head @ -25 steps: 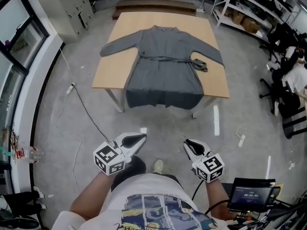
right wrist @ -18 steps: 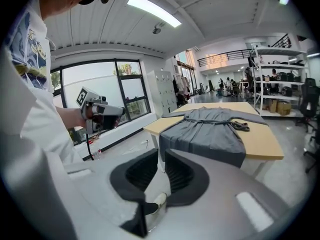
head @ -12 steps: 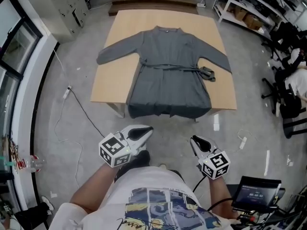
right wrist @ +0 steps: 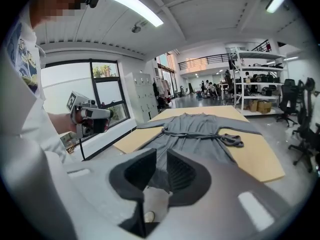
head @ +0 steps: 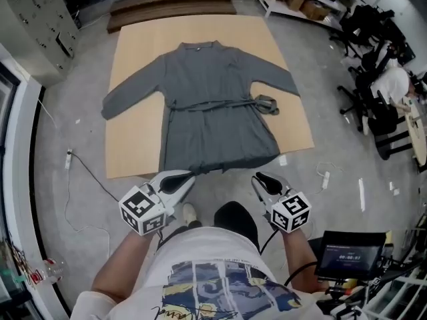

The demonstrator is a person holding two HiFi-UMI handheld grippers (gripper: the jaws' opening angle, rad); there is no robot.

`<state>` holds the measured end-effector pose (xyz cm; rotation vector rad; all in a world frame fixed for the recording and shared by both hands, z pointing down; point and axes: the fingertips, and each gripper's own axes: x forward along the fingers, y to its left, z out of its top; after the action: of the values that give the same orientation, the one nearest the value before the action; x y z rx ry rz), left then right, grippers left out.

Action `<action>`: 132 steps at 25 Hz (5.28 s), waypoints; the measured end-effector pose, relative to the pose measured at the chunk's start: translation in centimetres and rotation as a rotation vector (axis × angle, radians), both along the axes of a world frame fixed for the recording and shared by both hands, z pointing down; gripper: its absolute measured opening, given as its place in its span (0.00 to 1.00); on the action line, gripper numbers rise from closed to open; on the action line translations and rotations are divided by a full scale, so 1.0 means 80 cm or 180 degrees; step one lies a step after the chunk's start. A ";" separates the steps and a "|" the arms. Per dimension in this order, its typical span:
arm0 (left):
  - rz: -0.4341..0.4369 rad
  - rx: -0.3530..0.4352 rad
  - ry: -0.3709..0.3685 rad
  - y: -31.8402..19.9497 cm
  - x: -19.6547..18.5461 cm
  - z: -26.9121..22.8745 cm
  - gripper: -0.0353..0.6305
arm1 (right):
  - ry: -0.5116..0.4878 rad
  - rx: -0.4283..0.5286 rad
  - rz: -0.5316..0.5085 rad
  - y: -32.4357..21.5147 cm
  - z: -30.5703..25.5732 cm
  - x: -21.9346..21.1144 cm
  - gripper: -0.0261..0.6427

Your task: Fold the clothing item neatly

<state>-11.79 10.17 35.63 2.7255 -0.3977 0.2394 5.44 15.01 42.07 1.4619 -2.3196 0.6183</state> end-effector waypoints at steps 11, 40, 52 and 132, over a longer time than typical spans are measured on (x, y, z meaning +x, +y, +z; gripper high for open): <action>0.0001 -0.0069 -0.0086 -0.080 0.072 0.010 0.06 | 0.0140 -0.0074 0.0374 -0.114 0.024 0.155 0.16; -0.0227 -0.0231 -0.0625 -0.215 0.252 0.024 0.06 | -0.0082 -0.0696 0.1174 -0.372 0.212 0.530 0.31; -0.0265 -0.0361 -0.0744 -0.210 0.262 0.039 0.06 | -0.0562 -0.1001 0.1259 -0.404 0.271 0.564 0.34; -0.1176 -0.0490 -0.0221 -0.166 0.023 0.028 0.06 | -0.0048 -0.0325 0.0223 -0.574 0.099 0.193 0.07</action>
<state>-9.97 -3.11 37.87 2.4418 -0.8523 0.2513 20.90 -30.89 50.02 1.5017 -2.2210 0.7576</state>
